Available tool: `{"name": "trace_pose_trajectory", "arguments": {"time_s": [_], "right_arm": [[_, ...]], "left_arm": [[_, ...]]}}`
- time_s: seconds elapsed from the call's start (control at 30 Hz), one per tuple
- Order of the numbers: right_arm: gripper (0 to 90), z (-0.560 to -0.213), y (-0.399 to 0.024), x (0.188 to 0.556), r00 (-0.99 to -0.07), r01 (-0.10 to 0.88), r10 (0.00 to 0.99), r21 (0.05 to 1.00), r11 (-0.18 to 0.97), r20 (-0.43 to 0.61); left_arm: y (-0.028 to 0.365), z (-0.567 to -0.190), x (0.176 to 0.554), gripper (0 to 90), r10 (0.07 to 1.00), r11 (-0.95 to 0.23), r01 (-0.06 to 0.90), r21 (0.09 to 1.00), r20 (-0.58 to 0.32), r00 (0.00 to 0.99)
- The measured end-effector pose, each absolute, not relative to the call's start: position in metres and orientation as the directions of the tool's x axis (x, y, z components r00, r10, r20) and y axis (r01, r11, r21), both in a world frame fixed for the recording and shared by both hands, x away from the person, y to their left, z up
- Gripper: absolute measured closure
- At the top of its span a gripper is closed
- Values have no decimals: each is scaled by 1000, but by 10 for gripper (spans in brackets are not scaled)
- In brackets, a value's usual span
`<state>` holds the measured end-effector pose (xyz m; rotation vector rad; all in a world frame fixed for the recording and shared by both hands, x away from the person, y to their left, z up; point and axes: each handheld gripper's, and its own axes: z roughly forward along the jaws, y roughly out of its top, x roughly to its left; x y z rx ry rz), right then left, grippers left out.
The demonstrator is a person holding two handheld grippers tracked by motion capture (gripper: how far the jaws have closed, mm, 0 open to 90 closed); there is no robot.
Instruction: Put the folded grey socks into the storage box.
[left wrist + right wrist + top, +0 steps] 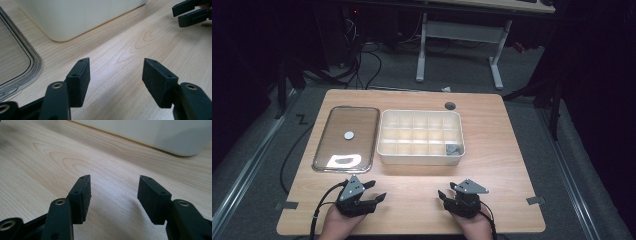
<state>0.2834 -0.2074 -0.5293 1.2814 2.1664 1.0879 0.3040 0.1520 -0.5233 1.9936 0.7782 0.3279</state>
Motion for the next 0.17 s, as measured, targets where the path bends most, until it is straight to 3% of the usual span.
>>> {"name": "trace_pose_trajectory", "arguments": {"time_s": [0.17], "right_arm": [[455,-529,-208,283,-501,556,864,784,275,52]], "left_arm": [[152,-523,304,399,642,-359,390,848,-79,762]]}}
